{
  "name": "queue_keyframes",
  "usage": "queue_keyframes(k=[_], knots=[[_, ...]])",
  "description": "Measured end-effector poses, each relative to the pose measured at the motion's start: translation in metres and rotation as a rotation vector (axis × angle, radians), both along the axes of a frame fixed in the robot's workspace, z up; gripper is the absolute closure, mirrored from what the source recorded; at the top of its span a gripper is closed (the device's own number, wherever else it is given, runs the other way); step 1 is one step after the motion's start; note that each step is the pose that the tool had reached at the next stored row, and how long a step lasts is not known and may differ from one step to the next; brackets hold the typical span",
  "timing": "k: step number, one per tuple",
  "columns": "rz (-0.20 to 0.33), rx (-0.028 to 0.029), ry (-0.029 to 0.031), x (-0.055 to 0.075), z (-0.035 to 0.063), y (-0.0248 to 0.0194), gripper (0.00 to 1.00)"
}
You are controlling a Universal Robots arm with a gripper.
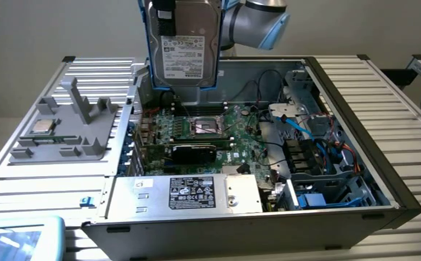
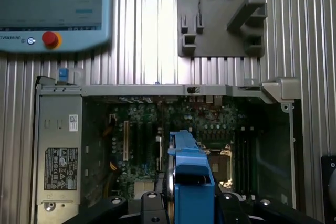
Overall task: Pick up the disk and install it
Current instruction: 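Pick up the disk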
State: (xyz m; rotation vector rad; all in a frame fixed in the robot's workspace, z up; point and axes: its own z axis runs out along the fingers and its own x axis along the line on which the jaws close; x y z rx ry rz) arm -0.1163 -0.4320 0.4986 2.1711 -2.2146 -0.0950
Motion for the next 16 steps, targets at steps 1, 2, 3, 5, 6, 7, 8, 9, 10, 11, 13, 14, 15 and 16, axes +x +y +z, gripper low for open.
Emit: queue_keyframes(k=[1, 2, 3, 5, 6, 7, 8, 9, 10, 11, 13, 14, 15, 16], knots=[[0.000, 0.0000, 0.0000, 0.000, 0.0000, 0.0000, 0.63], [0.000, 0.0001, 0.0000, 0.000, 0.0000, 0.0000, 0.63], [0.000, 0.0001, 0.0000, 0.000, 0.0000, 0.0000, 0.63], [0.000, 0.0000, 0.0000, 0.000, 0.0000, 0.0000, 0.63], [0.000, 0.0000, 0.0001, 0.000, 0.0000, 0.0000, 0.63], [0.000, -0.0001, 0.0000, 0.002, 0.0000, 0.0001, 0.63], [0.000, -0.0001, 0.0000, 0.004, 0.0000, 0.0001, 0.63], [0.000, -0.0004, 0.0000, 0.007, 0.0000, 0.0000, 0.63], [0.000, -0.0005, 0.0000, 0.010, 0.0000, -0.0001, 0.63], [0.000, -0.0008, 0.0000, 0.014, 0.0000, -0.0003, 0.63], [0.000, -0.0018, 0.0001, 0.021, 0.0000, -0.0007, 0.63], [0.000, -0.0027, 0.0000, 0.024, 0.0000, -0.0009, 0.63], [0.000, -0.0038, 0.0000, 0.028, 0.0000, -0.0011, 0.63], [0.000, -0.0050, 0.0000, 0.032, -0.0001, -0.0014, 0.63]])
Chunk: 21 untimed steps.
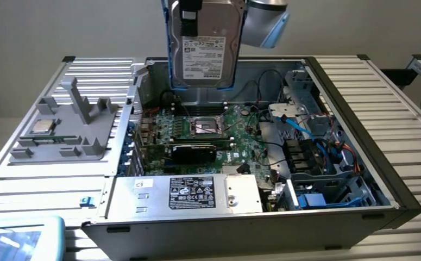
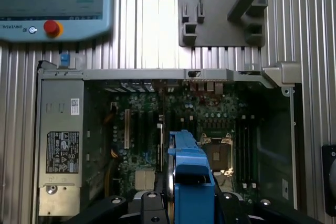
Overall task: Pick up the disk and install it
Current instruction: 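Pick up the disk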
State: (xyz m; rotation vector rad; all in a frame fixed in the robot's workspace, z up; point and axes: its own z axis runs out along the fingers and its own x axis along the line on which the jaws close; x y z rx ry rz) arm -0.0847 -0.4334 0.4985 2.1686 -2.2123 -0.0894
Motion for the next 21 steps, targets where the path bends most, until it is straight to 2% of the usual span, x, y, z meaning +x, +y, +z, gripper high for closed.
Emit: queue_keyframes(k=[5, 8, 13, 18, 21], knots=[[0.000, -0.0063, 0.0000, 0.014, 0.0001, -0.0018, 0.63], [0.000, -0.0099, 0.0000, 0.019, 0.0000, -0.0053, 0.63], [0.000, -0.0130, 0.0000, 0.027, 0.0001, -0.0138, 0.63], [0.000, -0.0131, 0.0000, 0.044, 0.0003, -0.0234, 0.63], [0.000, -0.0132, 0.0002, 0.050, 0.0013, -0.0317, 0.63]])
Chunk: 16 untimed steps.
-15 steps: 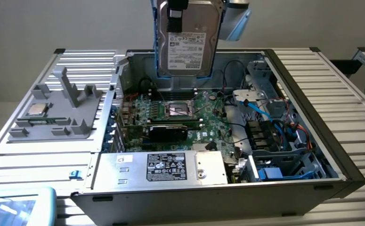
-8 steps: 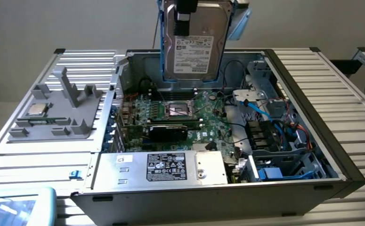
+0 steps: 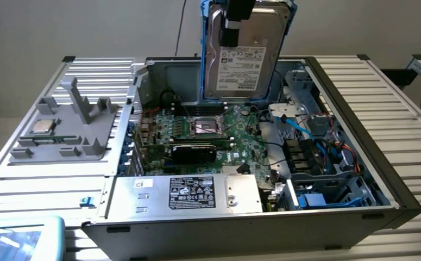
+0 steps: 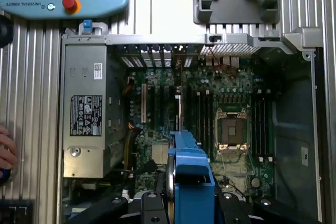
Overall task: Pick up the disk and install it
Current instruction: 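Pick up the disk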
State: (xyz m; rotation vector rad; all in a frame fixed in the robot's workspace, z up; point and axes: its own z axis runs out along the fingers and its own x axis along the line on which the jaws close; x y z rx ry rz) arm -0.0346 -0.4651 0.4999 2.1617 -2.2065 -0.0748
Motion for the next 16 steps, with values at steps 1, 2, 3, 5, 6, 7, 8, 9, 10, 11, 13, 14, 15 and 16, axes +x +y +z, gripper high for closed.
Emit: queue_keyframes(k=[1, 2, 3, 5, 6, 7, 8, 9, 10, 11, 13, 14, 15, 16], knots=[[0.000, 0.0002, 0.0000, 0.001, 0.0003, -0.0031, 0.63], [0.000, 0.0000, 0.0001, 0.002, 0.0007, -0.0062, 0.63], [0.000, 0.0000, 0.0000, 0.003, 0.0010, -0.0098, 0.63], [0.000, 0.0001, 0.0002, 0.006, 0.0018, -0.0164, 0.63], [0.000, -0.0001, 0.0004, 0.008, 0.0023, -0.0196, 0.63], [0.000, 0.0001, 0.0003, 0.011, 0.0029, -0.0226, 0.63], [0.000, 0.0000, 0.0004, 0.013, 0.0038, -0.0251, 0.63], [0.000, 0.0000, 0.0004, 0.016, 0.0045, -0.0273, 0.63], [0.000, 0.0000, 0.0004, 0.018, 0.0052, -0.0294, 0.63], [0.000, 0.0000, 0.0003, 0.021, 0.0057, -0.0314, 0.63], [0.000, 0.0000, 0.0003, 0.026, 0.0065, -0.0345, 0.63], [0.000, 0.0001, -0.0002, 0.028, 0.0067, -0.0357, 0.63], [0.000, 0.0000, -0.0008, 0.031, 0.0069, -0.0368, 0.63], [0.000, 0.0001, -0.0016, 0.033, 0.0071, -0.0379, 0.63]])
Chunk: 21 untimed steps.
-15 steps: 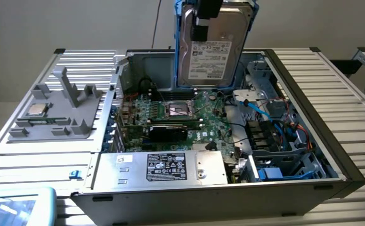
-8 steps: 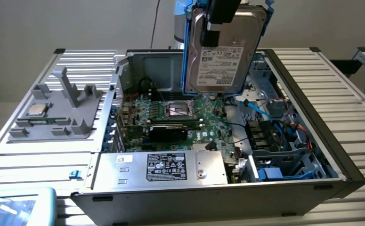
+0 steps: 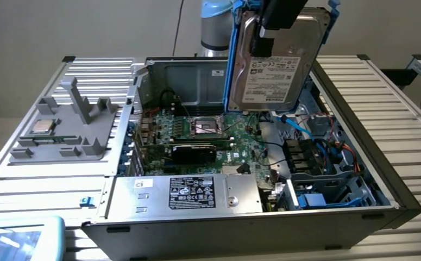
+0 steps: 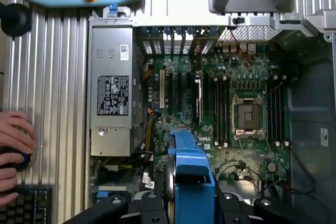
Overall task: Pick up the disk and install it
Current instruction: 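Pick up the disk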
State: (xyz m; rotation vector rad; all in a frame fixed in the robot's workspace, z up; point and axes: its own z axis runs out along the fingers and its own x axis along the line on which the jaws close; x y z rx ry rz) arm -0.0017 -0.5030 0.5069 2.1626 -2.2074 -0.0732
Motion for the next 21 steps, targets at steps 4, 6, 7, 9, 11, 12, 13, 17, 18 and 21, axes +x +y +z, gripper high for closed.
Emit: queue_keyframes(k=[4, 6, 7, 9, 11, 12, 13, 17, 18, 21], knots=[[0.000, -0.0001, -0.0051, 0.009, 0.0005, -0.0041, 0.63], [0.000, -0.0001, -0.0088, 0.013, 0.0007, -0.0059, 0.63], [0.000, 0.0000, -0.0107, 0.015, 0.0007, -0.0070, 0.63], [0.000, 0.0000, -0.0114, 0.018, 0.0011, -0.0103, 0.63], [0.000, -0.0006, -0.0115, 0.021, 0.0016, -0.0137, 0.63], [0.000, -0.0010, -0.0116, 0.023, 0.0018, -0.0156, 0.63], [0.000, -0.0012, -0.0117, 0.024, 0.0020, -0.0175, 0.63], [0.000, -0.0014, -0.0117, 0.031, 0.0023, -0.0263, 0.63], [0.000, -0.0015, -0.0118, 0.033, 0.0023, -0.0286, 0.63], [0.000, -0.0015, -0.0117, 0.041, 0.0024, -0.0347, 0.63]])
